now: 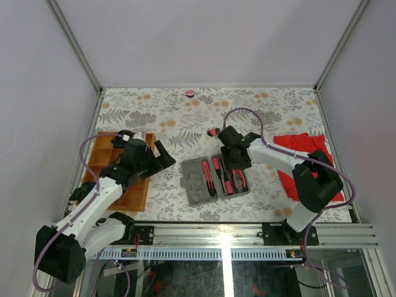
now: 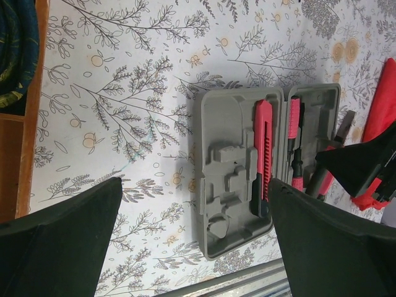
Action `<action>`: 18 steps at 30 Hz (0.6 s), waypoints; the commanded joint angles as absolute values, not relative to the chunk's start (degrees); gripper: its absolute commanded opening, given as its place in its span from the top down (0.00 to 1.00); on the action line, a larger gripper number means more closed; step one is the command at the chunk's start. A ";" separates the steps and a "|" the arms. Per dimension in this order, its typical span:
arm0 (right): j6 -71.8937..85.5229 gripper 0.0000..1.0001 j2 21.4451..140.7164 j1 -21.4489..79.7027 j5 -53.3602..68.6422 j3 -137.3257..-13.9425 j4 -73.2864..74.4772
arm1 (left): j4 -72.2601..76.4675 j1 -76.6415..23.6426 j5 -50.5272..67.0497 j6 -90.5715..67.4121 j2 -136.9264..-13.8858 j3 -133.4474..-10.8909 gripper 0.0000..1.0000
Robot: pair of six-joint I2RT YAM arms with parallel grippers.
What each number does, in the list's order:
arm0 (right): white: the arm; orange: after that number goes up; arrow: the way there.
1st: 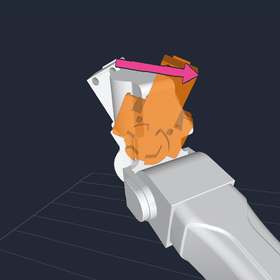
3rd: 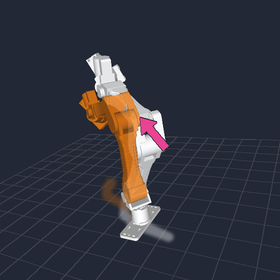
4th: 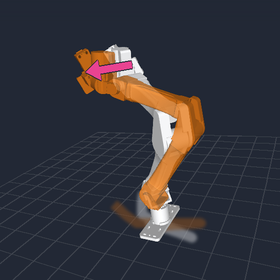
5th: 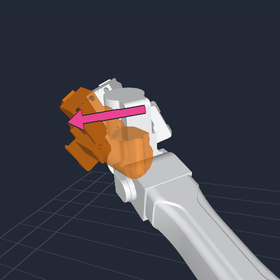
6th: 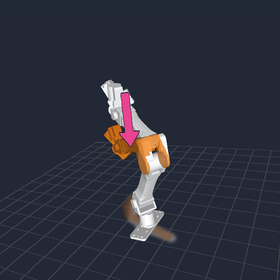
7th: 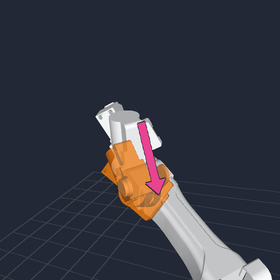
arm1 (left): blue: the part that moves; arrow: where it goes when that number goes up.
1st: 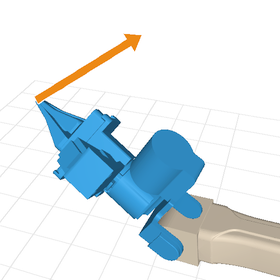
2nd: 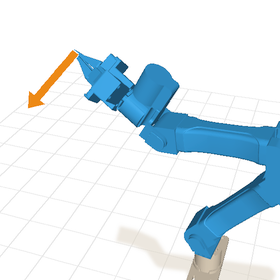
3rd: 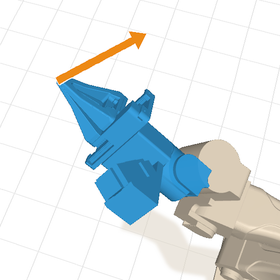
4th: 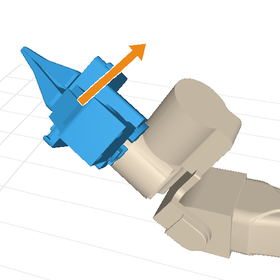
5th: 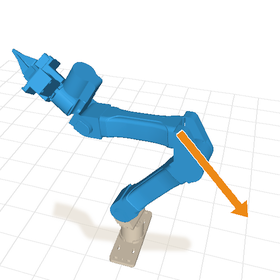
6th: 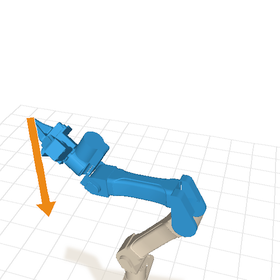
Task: Sort the tools into containers
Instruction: Place the pliers in the storage box.
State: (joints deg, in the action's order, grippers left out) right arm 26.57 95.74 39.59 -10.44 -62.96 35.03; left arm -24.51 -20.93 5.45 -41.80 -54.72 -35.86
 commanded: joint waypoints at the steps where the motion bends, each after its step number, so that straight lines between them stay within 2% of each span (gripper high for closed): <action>1: 27.06 0.37 94.06 39.46 -14.56 -63.80 35.62 | -21.36 -20.67 7.05 -42.01 -55.17 -36.07 0.00; 5: 26.86 0.27 92.86 39.46 -14.56 -63.80 35.40 | -21.52 -20.63 7.15 -41.84 -55.15 -36.31 0.00; 9: 25.85 0.25 92.35 39.46 -13.56 -63.85 35.36 | -21.69 -20.65 7.21 -41.92 -54.94 -36.12 0.00; 13: 23.55 0.38 90.00 39.45 -9.98 -62.62 34.11 | -21.54 -20.65 7.29 -42.09 -54.92 -36.04 0.00; 16: 22.79 0.55 89.23 39.46 -9.93 -62.22 35.48 | -21.36 -20.66 7.54 -42.18 -55.34 -36.16 0.00; 18: 22.32 0.62 88.84 39.46 -10.10 -61.72 36.83 | -21.29 -20.65 7.67 -42.19 -55.48 -36.29 0.00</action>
State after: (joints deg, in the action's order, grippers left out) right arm 23.99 91.26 39.59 -10.85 -62.65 34.94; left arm -24.01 -20.93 6.68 -41.80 -55.13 -35.86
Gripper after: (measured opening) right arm 0.433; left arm 0.997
